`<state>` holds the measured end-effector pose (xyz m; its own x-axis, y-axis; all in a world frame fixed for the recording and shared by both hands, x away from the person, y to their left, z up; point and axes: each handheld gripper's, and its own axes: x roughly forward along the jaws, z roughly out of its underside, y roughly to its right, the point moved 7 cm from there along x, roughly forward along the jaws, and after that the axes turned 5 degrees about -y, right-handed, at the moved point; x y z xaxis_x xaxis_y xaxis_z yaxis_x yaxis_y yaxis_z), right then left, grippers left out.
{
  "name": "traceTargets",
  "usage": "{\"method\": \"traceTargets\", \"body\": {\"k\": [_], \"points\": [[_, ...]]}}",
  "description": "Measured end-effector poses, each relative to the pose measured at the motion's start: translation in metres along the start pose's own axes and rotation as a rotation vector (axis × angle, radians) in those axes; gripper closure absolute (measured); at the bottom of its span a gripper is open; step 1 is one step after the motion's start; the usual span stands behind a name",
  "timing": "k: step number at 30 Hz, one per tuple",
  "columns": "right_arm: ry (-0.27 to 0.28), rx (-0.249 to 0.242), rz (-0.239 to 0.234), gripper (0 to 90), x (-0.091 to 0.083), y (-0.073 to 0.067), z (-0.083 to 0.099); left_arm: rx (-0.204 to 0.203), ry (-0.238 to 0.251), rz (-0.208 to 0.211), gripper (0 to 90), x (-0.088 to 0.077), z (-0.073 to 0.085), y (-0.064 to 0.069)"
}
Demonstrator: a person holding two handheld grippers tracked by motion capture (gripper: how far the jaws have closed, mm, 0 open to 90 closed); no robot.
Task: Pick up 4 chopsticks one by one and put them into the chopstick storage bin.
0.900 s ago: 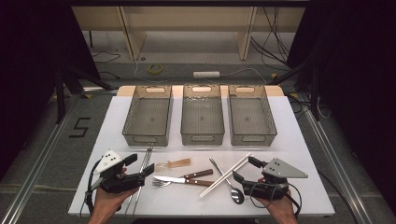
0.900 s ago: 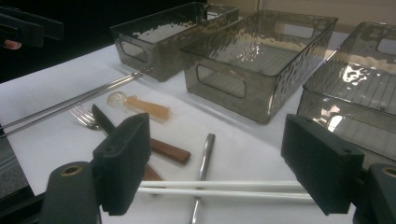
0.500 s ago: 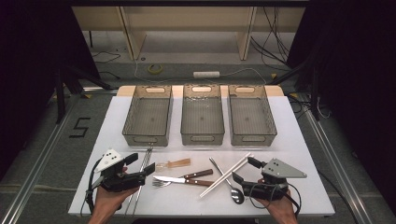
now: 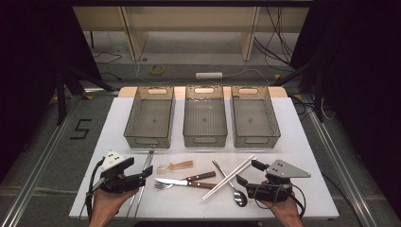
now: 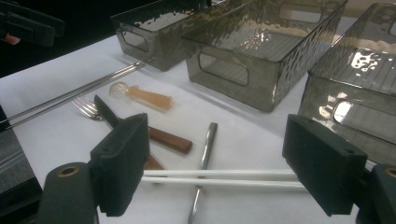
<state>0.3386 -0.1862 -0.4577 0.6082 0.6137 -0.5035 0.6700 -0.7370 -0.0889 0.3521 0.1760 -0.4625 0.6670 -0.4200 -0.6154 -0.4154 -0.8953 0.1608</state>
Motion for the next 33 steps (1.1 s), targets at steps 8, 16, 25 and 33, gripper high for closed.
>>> {"method": "traceTargets", "body": {"k": [8,16,25,33], "points": [[-0.026,0.002,0.003,26.4,0.001,0.000,0.003,-0.036,-0.069,-0.059,22.4,0.000,0.008,-0.007],[-0.036,-0.006,0.007,27.4,0.002,-0.002,0.003,-0.083,-0.134,-0.106,27.2,-0.004,0.021,-0.016],[-0.048,-0.014,0.008,28.2,0.003,-0.005,0.004,-0.108,-0.215,-0.124,37.3,0.001,0.034,-0.023],[-0.061,-0.016,0.008,28.8,0.004,-0.005,0.005,-0.102,-0.303,-0.128,47.3,0.010,0.041,-0.024]]}}
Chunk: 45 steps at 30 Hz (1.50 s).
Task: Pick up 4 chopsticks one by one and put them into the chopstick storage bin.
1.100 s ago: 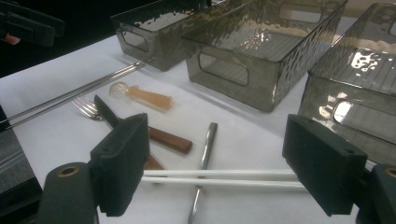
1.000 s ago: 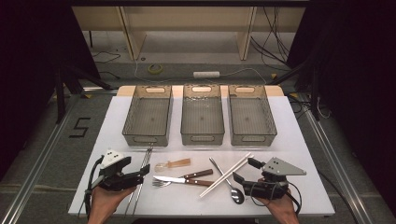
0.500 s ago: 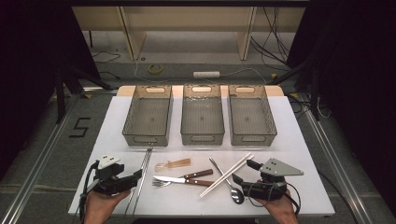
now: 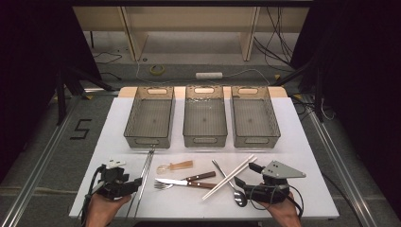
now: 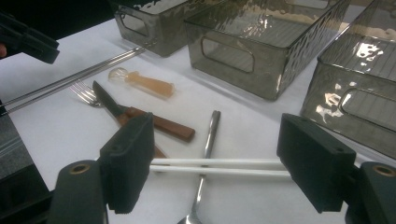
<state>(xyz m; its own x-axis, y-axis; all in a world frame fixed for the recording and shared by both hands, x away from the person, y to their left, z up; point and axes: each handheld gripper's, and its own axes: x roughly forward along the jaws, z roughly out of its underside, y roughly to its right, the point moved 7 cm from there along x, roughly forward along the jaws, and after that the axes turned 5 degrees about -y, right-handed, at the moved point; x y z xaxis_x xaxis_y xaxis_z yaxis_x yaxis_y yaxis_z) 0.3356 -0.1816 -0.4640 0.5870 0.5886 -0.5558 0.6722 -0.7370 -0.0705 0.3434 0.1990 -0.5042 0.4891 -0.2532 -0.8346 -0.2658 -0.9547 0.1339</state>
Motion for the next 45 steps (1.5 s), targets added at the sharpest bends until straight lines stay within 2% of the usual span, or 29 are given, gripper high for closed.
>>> {"method": "traceTargets", "body": {"k": [2,3,6,8,12,16,19,23,25,29,37,45], "points": [[-0.006,-0.006,0.005,28.9,0.000,0.000,0.001,0.005,-0.033,-0.009,48.8,0.005,0.000,-0.001],[-0.008,-0.012,0.009,29.1,0.001,0.000,0.001,0.029,-0.076,-0.019,50.0,0.011,0.001,-0.001],[-0.014,-0.022,0.012,29.3,0.002,-0.001,0.001,0.037,-0.092,-0.022,53.4,0.014,0.000,-0.001],[-0.024,-0.033,0.020,29.2,0.003,-0.001,0.002,0.041,-0.111,-0.030,59.2,0.016,-0.001,-0.002],[-0.025,-0.029,0.018,29.3,0.003,0.000,0.002,0.047,-0.148,-0.013,62.1,0.021,0.001,-0.001],[-0.025,-0.025,0.016,29.7,0.003,0.000,0.003,0.055,-0.177,-0.025,67.0,0.027,0.002,0.001],[-0.030,-0.027,0.016,29.9,0.003,0.000,0.003,0.050,-0.177,-0.026,69.3,0.028,0.001,0.001],[-0.029,-0.026,0.016,30.2,0.003,0.000,0.003,0.068,-0.210,-0.033,69.5,0.033,0.002,0.002],[-0.031,-0.026,0.015,30.4,0.003,-0.001,0.003,0.079,-0.216,-0.055,71.9,0.034,0.002,0.003],[-0.033,-0.024,0.015,30.5,0.003,0.000,0.003,0.089,-0.222,-0.061,73.8,0.035,0.002,0.002],[-0.034,-0.021,0.013,31.5,0.003,0.000,0.003,0.075,-0.223,-0.060,82.1,0.035,0.000,-0.001],[-0.039,-0.021,0.011,31.9,0.004,0.000,0.004,0.076,-0.232,-0.057,83.6,0.035,0.000,-0.001]]}}
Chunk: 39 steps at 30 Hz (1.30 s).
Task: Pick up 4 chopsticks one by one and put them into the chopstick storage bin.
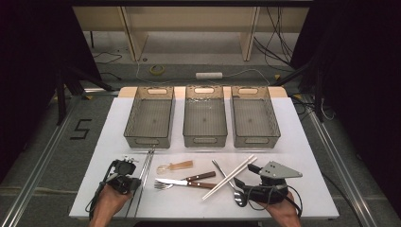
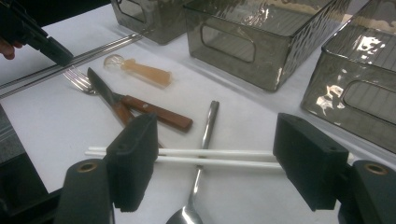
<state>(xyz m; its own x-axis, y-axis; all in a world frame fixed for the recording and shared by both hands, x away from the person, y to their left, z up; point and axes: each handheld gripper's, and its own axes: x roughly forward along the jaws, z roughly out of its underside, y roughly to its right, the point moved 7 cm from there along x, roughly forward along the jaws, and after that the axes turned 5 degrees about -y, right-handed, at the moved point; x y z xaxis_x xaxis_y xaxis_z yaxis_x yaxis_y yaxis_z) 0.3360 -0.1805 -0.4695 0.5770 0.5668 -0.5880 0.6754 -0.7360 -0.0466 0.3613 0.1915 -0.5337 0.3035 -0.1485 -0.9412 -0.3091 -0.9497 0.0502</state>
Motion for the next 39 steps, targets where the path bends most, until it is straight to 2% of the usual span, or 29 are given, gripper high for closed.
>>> {"method": "traceTargets", "body": {"k": [7,11,14,20,24,33,35,39], "points": [[-0.005,-0.008,0.001,32.3,0.000,0.000,0.001,0.002,0.000,0.001,84.7,0.000,0.000,0.000],[-0.004,-0.007,0.000,32.7,0.001,-0.001,0.000,-0.012,0.000,0.027,85.2,0.000,0.000,-0.002],[-0.011,-0.011,-0.002,32.8,0.001,-0.001,0.001,-0.008,0.005,0.016,85.3,0.000,0.000,-0.001],[-0.011,-0.012,-0.005,33.1,0.001,-0.002,0.001,-0.011,0.003,0.027,85.4,-0.001,0.000,-0.003],[-0.011,-0.013,-0.005,33.4,0.001,-0.002,0.001,0.004,0.008,0.009,85.4,-0.002,0.001,-0.005],[-0.009,-0.016,-0.007,33.6,0.000,-0.002,0.000,0.040,0.048,0.009,85.6,-0.013,0.000,-0.005],[-0.011,-0.016,-0.008,33.6,0.001,-0.002,0.001,0.050,0.045,0.015,85.6,-0.014,0.001,-0.005],[-0.009,-0.019,-0.010,33.9,0.000,-0.002,0.000,0.049,0.077,0.032,85.7,-0.019,0.000,-0.005]]}}
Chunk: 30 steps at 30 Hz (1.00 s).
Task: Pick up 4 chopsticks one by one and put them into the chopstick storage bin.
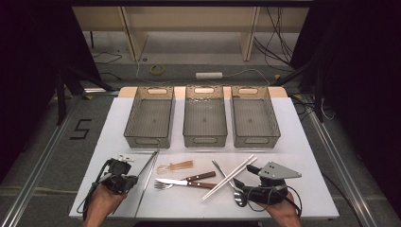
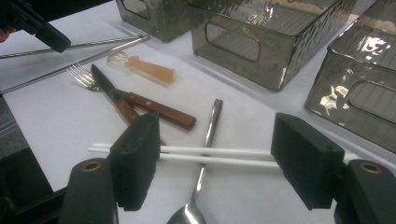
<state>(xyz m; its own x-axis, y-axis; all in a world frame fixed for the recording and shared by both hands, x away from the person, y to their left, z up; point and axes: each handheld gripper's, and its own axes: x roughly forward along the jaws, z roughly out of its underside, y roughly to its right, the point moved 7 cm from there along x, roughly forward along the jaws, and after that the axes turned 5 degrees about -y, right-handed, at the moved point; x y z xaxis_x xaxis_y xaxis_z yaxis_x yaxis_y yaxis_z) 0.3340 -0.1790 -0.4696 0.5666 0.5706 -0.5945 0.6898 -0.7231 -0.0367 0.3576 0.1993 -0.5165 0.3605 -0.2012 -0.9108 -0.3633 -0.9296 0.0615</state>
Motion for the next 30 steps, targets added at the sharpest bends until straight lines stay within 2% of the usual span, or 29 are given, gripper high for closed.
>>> {"method": "traceTargets", "body": {"k": [2,5,9,18,30], "points": [[-0.002,-0.003,0.002,33.9,0.000,0.000,0.000,0.005,0.011,0.037,85.7,-0.003,0.000,-0.001],[0.002,0.000,-0.001,33.9,0.000,0.000,0.000,0.008,0.023,0.057,85.7,-0.006,0.001,0.000],[0.002,0.001,-0.001,33.9,0.000,0.000,0.000,0.009,0.045,0.068,85.7,-0.011,0.001,-0.001],[-0.001,-0.002,-0.002,34.0,0.001,0.000,0.000,0.041,0.069,0.071,85.7,-0.022,0.003,0.000],[-0.004,-0.002,0.000,34.1,0.000,0.000,0.001,0.043,0.127,0.094,85.7,-0.039,0.002,0.000]]}}
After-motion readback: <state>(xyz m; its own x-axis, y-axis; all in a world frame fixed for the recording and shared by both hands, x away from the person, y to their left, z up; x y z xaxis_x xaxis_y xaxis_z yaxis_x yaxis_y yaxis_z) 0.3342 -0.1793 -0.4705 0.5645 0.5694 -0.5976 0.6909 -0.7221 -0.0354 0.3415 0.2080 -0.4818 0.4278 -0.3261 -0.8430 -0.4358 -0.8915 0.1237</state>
